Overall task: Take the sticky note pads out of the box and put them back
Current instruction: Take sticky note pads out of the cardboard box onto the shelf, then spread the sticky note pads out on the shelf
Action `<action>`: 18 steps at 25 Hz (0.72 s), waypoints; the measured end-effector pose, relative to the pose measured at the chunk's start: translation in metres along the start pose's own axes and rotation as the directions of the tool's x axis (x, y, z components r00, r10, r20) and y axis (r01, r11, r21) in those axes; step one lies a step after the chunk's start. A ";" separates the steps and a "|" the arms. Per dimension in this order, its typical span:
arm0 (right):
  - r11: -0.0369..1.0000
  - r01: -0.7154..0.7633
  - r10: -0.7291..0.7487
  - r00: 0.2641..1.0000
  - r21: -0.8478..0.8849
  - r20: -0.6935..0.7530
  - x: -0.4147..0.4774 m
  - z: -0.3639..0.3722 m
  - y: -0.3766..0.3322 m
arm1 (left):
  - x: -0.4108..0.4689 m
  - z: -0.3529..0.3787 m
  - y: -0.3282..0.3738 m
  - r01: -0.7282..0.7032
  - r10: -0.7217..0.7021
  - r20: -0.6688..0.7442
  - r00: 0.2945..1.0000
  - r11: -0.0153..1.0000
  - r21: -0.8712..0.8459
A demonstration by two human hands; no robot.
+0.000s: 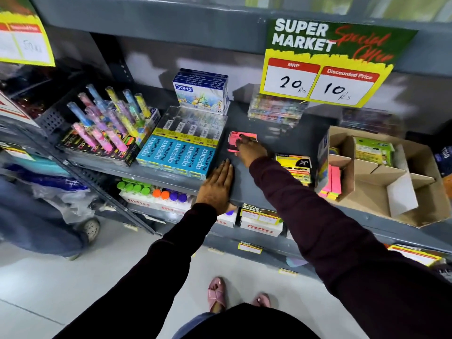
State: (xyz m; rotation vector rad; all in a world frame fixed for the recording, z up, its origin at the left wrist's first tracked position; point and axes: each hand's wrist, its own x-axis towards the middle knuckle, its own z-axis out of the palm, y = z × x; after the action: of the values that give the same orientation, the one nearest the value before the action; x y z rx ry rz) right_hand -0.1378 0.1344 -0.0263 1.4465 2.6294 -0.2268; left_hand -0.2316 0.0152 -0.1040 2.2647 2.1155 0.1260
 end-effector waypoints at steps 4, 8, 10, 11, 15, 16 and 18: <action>0.991 0.013 -0.023 0.997 0.134 0.069 -0.008 -0.030 0.024 | 0.001 0.004 -0.001 0.001 0.000 0.011 1.000 1.000 -0.017; 0.995 -0.088 0.079 0.982 0.045 0.171 -0.047 -0.051 0.078 | 0.001 0.006 -0.004 -0.020 0.022 0.028 0.999 0.998 -0.056; 0.991 -0.129 0.117 0.970 0.043 0.212 -0.065 -0.048 0.094 | 0.000 0.005 -0.005 -0.017 0.018 0.012 1.000 0.997 -0.078; 0.989 -0.136 0.122 0.967 0.050 0.224 -0.070 -0.044 0.098 | -0.001 0.005 -0.005 -0.019 0.019 -0.003 1.000 0.996 -0.087; 0.989 -0.145 0.142 0.972 0.005 0.185 -0.081 -0.032 0.101 | -0.003 0.001 -0.003 -0.041 0.035 -0.060 0.998 0.993 -0.108; 0.988 -0.152 0.153 0.973 -0.018 0.173 -0.081 -0.033 0.102 | -0.004 0.000 -0.002 -0.043 0.035 -0.069 0.997 0.993 -0.109; 0.986 -0.157 0.163 0.977 -0.052 0.139 -0.081 -0.035 0.102 | -0.004 0.000 -0.002 -0.034 0.026 -0.075 0.997 0.993 -0.111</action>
State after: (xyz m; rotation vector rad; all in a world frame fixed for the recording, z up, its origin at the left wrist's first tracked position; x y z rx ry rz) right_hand -0.0096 0.1285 0.0159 1.5570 2.3781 -0.2478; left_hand -0.2336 0.0117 -0.1038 2.2618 2.0518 0.3258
